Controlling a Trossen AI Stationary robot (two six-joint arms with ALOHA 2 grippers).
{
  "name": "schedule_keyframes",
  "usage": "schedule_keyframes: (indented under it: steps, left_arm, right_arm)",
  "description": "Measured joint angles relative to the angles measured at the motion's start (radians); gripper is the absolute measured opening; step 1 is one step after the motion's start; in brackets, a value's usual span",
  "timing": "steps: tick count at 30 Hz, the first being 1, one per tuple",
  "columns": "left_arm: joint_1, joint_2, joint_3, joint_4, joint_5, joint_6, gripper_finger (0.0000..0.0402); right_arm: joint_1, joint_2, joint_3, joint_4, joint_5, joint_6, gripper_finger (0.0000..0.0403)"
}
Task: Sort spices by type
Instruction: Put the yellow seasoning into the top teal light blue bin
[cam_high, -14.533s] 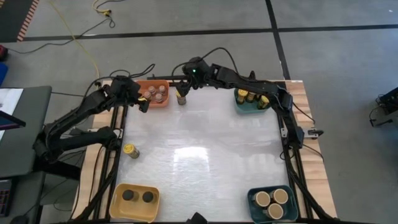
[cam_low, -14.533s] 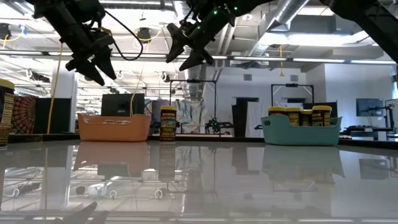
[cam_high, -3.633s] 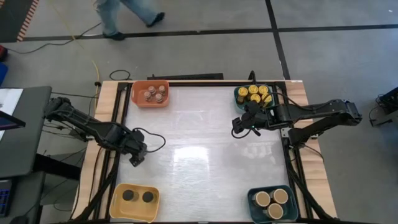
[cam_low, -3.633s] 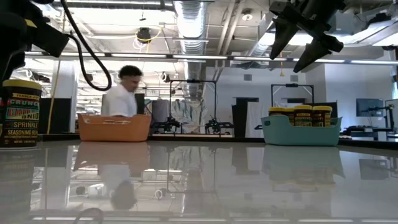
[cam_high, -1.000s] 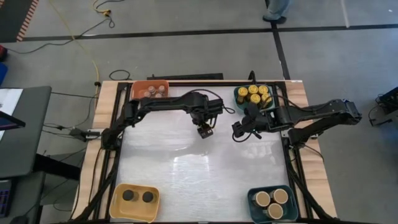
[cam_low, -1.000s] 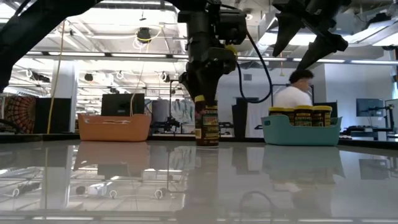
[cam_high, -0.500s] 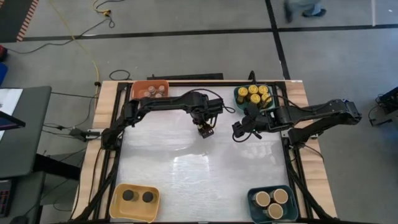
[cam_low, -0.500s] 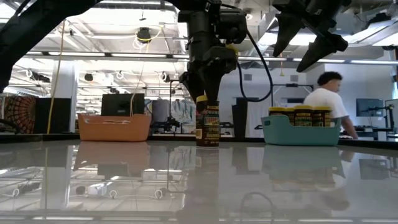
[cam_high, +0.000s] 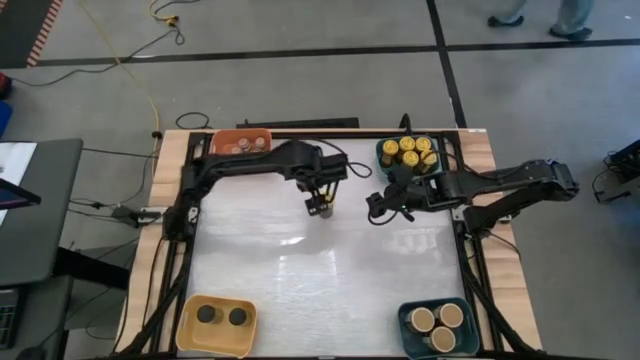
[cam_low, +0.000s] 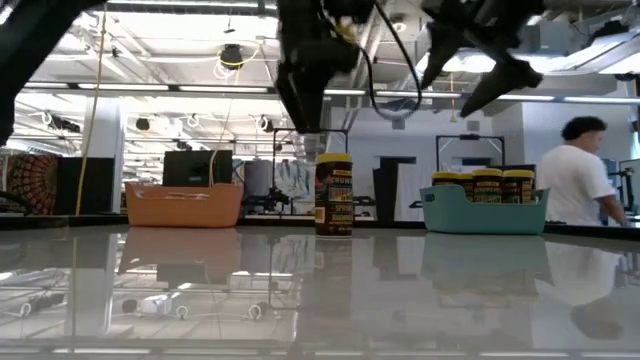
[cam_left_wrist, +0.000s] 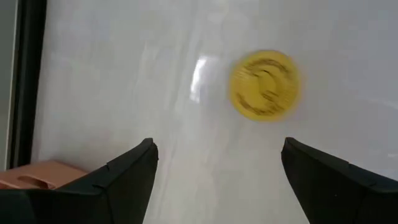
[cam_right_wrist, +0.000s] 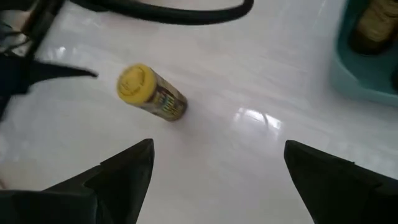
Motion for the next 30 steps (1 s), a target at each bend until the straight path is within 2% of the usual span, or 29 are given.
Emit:
schedule_keyframes:
  steps: [3,8,11,15,19,22,24,30]
  left_arm:
    - [-0.01,-0.104,-0.144,0.091,-0.013,0.012,0.0327]
    - [-0.004,-0.356,-0.545,0.339,-0.018,-0.028,0.0326]
    - [-0.005,-0.53,-0.769,0.479,-0.016,-0.099,0.0326]
    - [-0.005,-0.75,-1.0,0.602,-0.016,-0.19,0.0326]
    - [0.003,-0.94,-1.148,0.656,-0.027,-0.245,0.0326]
    - [0.017,-1.053,-1.208,0.665,-0.046,-0.269,0.0326]
    - [0.027,-1.122,-1.233,0.665,-0.069,-0.278,0.0326]
    - [0.045,-1.251,-1.246,0.638,-0.082,-0.221,0.0326]
  right_arm:
    - [-0.008,0.044,0.0,0.133,-0.001,-0.045,0.0383]
    - [-0.013,0.136,0.0,0.438,-0.027,-0.283,0.0383]
    - [-0.027,0.209,0.062,0.47,-0.028,-0.377,0.0383]
    - [-0.083,0.351,0.265,0.289,-0.067,-0.427,0.0383]
    - [-0.149,0.525,0.521,0.067,-0.164,-0.452,0.0383]
    - [-0.188,0.646,0.702,-0.107,-0.248,-0.422,0.0383]
    - [-0.196,0.715,0.8,-0.216,-0.258,-0.388,0.0383]
    - [-0.197,0.856,0.961,-0.392,-0.265,-0.317,0.0383]
